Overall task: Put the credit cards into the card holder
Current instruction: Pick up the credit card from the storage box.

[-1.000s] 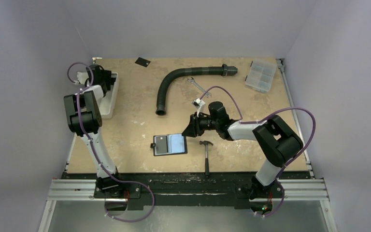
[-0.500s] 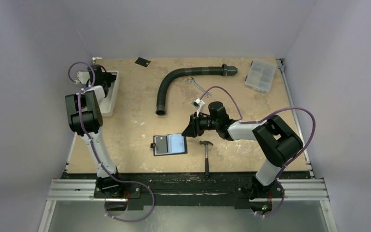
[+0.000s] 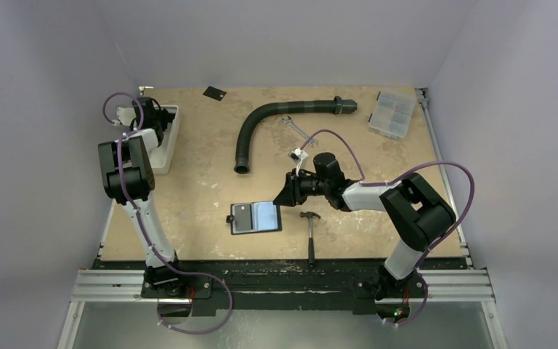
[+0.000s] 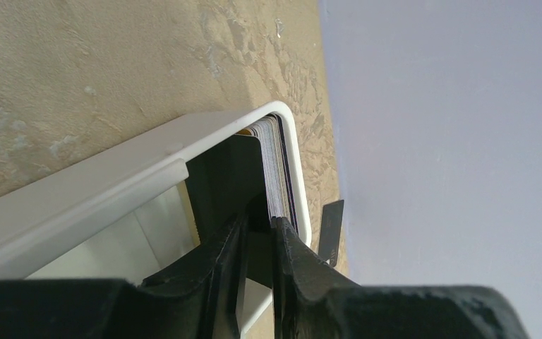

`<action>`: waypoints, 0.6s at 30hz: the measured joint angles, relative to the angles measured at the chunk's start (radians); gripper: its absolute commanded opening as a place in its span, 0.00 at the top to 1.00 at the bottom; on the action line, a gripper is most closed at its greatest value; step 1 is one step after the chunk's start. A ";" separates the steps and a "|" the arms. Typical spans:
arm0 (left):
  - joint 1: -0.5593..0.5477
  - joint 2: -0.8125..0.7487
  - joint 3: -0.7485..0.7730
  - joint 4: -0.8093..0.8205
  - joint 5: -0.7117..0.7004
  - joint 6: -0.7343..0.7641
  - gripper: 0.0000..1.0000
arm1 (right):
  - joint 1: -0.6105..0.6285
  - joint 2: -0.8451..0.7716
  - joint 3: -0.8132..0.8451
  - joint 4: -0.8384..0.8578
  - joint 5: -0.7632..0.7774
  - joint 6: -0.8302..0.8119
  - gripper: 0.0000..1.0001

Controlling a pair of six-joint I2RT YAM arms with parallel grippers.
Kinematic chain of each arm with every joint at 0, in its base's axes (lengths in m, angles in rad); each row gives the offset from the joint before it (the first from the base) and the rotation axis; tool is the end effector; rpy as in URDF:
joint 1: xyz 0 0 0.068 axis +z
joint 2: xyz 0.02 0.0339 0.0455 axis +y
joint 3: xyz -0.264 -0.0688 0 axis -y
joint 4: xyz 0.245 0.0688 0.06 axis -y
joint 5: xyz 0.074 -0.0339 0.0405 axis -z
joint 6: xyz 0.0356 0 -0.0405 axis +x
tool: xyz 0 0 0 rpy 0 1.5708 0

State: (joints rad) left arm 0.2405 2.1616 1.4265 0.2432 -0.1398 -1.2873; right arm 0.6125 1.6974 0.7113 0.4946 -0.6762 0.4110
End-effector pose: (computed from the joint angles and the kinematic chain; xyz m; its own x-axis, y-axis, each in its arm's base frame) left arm 0.4702 0.1204 0.1613 0.2127 -0.9267 -0.3097 -0.5397 0.1528 -0.8278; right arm 0.2558 0.2070 0.1562 -0.7135 -0.1205 -0.6902 -0.6706 0.4026 0.6230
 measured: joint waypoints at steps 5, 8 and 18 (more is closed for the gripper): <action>0.000 -0.013 0.000 -0.027 -0.003 0.003 0.84 | 0.000 0.000 0.000 0.000 0.000 0.000 0.70; 0.000 -0.021 0.000 -0.041 -0.003 0.009 0.86 | 0.000 0.000 0.000 0.000 -0.001 0.000 0.70; 0.003 -0.042 0.000 -0.079 0.003 0.008 0.89 | 0.000 0.000 0.000 0.000 -0.004 0.001 0.70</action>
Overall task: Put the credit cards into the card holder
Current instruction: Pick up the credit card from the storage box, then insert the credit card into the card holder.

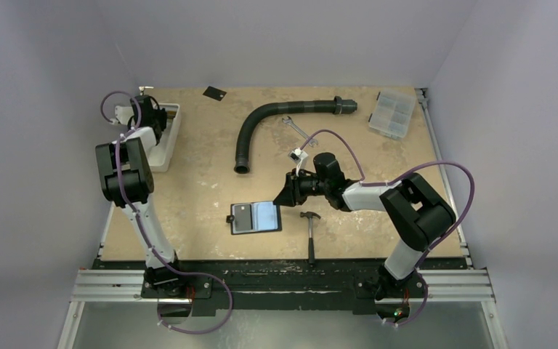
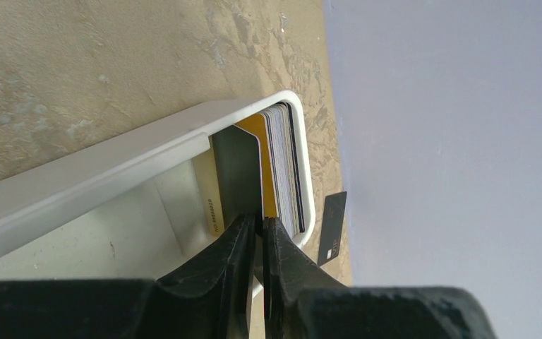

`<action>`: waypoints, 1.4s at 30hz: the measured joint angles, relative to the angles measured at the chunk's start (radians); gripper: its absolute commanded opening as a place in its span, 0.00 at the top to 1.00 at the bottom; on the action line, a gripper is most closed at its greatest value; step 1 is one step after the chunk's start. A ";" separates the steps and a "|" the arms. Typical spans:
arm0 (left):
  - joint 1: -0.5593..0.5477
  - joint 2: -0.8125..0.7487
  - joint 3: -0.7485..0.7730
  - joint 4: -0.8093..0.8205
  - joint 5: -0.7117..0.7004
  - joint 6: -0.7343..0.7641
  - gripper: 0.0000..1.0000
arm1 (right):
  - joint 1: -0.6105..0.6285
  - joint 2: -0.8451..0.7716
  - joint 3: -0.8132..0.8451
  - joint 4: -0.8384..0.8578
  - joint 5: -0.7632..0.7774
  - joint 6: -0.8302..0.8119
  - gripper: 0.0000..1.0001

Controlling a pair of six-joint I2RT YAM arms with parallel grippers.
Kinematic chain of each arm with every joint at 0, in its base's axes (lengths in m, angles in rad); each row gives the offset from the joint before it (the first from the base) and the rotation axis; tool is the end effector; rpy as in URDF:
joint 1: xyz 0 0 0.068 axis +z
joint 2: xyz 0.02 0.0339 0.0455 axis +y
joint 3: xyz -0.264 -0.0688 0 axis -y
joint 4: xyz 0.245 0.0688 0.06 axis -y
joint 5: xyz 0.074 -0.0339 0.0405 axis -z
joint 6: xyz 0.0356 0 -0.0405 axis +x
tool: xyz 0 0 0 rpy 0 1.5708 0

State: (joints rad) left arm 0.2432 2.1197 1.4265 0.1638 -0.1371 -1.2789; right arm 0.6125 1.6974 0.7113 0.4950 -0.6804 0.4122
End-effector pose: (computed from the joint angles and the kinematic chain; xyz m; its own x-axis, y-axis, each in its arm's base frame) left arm 0.4636 0.1200 0.1731 0.1971 -0.9286 -0.3145 -0.5710 0.1520 -0.8067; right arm 0.2557 0.2070 0.1563 -0.7144 -0.1214 -0.6891 -0.6708 0.3991 0.6251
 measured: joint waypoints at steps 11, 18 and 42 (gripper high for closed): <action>0.025 -0.063 0.000 -0.084 0.054 -0.002 0.93 | 0.000 0.000 0.000 0.003 -0.019 0.008 0.70; 0.041 -0.093 -0.025 -0.105 0.089 -0.011 1.00 | 0.000 0.000 0.000 0.008 -0.019 0.013 0.70; -0.138 -0.579 -0.313 -0.208 0.770 0.615 1.00 | 0.000 -0.058 0.000 -0.025 -0.010 0.012 0.68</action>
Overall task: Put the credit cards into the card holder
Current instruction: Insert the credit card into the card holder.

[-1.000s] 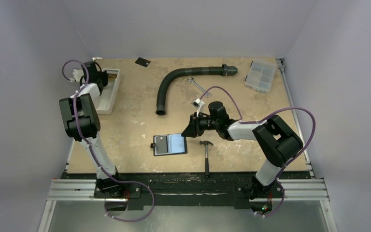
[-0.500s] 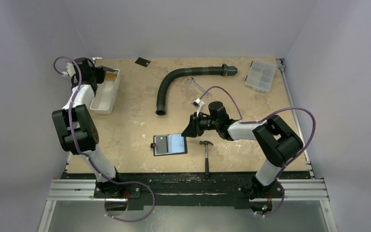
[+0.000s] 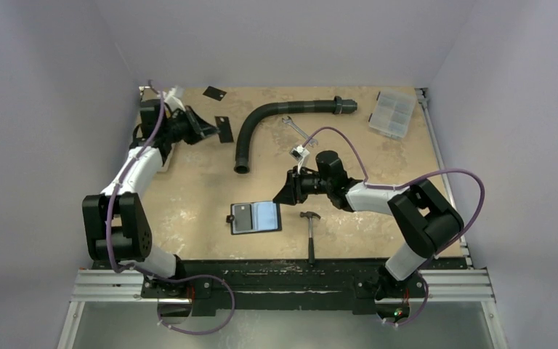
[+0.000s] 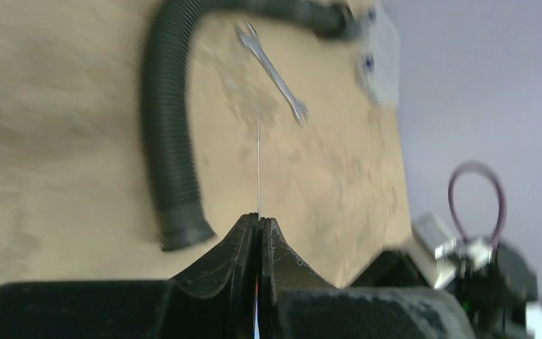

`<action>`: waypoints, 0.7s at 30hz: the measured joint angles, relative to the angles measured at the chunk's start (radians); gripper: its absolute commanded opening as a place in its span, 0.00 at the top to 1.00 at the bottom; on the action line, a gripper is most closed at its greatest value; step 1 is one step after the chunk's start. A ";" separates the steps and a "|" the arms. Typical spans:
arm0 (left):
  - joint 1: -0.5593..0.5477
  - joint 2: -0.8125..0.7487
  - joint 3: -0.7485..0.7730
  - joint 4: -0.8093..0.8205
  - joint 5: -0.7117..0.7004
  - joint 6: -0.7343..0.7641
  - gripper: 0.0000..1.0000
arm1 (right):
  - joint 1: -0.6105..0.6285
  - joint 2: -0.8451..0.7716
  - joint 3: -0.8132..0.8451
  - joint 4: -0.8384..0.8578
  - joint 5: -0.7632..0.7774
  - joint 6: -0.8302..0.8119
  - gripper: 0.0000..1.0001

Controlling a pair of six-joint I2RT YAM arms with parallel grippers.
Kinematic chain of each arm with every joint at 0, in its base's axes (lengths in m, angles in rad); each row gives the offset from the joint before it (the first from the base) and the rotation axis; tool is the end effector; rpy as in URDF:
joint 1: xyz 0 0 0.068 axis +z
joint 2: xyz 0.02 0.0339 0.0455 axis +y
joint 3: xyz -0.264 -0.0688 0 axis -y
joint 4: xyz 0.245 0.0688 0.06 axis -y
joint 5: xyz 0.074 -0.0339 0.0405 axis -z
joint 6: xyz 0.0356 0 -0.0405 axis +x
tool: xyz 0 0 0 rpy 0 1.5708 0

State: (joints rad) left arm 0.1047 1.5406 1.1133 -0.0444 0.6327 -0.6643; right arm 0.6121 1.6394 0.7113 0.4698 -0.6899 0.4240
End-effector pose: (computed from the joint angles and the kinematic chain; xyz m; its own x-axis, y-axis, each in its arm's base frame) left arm 0.3516 0.0158 0.2838 -0.6268 -0.5658 -0.5357 0.0675 0.6455 -0.7607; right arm 0.2521 0.2047 0.1718 -0.7046 -0.1069 -0.7015 -0.6808 0.3810 0.6256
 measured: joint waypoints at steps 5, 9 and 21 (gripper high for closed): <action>-0.129 -0.072 -0.080 -0.156 0.111 0.205 1.00 | -0.004 -0.049 -0.026 0.026 -0.010 0.053 0.66; -0.177 -0.103 -0.138 -0.288 0.107 0.335 1.00 | -0.005 -0.039 -0.052 0.090 -0.031 0.115 0.65; -0.225 -0.152 -0.362 -0.339 0.114 0.320 1.00 | -0.001 0.187 0.002 0.122 -0.090 0.166 0.84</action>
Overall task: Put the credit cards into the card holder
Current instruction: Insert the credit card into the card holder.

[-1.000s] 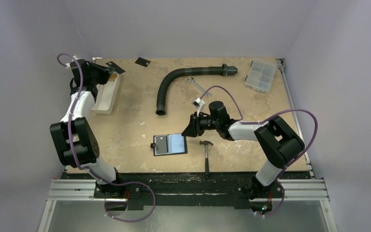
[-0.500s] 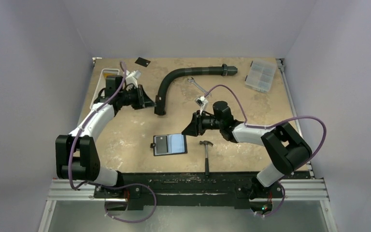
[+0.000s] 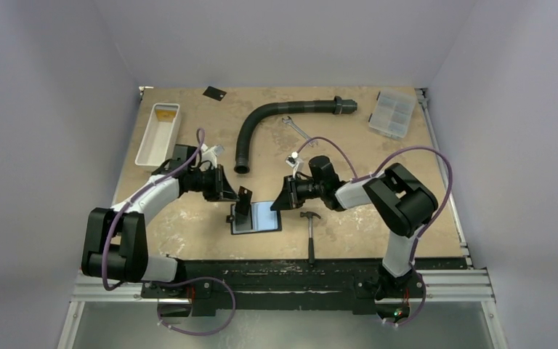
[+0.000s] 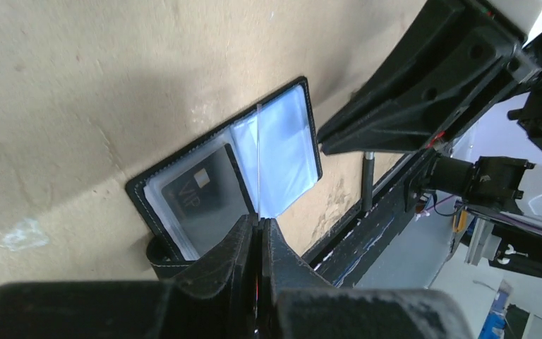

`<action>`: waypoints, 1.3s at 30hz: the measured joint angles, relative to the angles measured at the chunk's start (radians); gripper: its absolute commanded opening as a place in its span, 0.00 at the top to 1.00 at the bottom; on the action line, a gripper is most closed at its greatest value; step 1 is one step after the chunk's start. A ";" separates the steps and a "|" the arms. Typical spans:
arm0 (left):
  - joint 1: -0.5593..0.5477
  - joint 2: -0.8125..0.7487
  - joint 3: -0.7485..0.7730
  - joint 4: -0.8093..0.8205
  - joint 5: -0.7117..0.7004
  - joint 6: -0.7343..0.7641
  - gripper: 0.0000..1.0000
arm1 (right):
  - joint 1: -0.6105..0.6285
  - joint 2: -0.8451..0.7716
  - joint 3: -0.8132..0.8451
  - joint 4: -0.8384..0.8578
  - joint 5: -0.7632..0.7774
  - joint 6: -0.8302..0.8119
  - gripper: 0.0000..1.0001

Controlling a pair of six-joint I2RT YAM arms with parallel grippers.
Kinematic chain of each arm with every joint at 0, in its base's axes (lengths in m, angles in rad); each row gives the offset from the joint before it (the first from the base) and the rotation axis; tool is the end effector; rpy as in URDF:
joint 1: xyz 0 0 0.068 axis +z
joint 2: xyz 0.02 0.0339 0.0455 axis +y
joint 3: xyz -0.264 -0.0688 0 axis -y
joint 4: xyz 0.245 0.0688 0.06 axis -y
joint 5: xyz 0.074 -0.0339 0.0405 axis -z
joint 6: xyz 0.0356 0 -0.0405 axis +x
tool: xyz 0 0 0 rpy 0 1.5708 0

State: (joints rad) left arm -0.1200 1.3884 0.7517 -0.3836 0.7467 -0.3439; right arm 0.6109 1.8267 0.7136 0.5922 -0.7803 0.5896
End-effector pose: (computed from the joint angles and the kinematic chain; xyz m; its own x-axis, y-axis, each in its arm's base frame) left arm 0.2524 -0.0548 0.1904 -0.9452 -0.1353 -0.2973 0.1295 0.6803 -0.7214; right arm 0.2601 0.2127 0.1262 -0.8434 -0.1082 -0.5263 -0.5276 0.3517 0.7733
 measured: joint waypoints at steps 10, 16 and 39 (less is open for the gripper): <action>-0.143 0.031 -0.015 -0.026 -0.098 -0.079 1.00 | 0.004 0.067 0.047 -0.069 0.005 -0.057 0.93; -0.145 0.050 -0.024 -0.051 -0.151 -0.120 1.00 | 0.004 0.067 0.050 -0.082 0.027 -0.077 0.94; -0.144 0.015 -0.168 0.112 -0.110 -0.286 1.00 | 0.004 0.080 0.062 -0.081 0.021 -0.087 0.96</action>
State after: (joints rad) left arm -0.2642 1.4036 0.5835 -0.2714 0.6365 -0.6304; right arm 0.6147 1.9068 0.7757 0.5114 -0.7597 0.5022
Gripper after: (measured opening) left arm 0.047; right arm 0.073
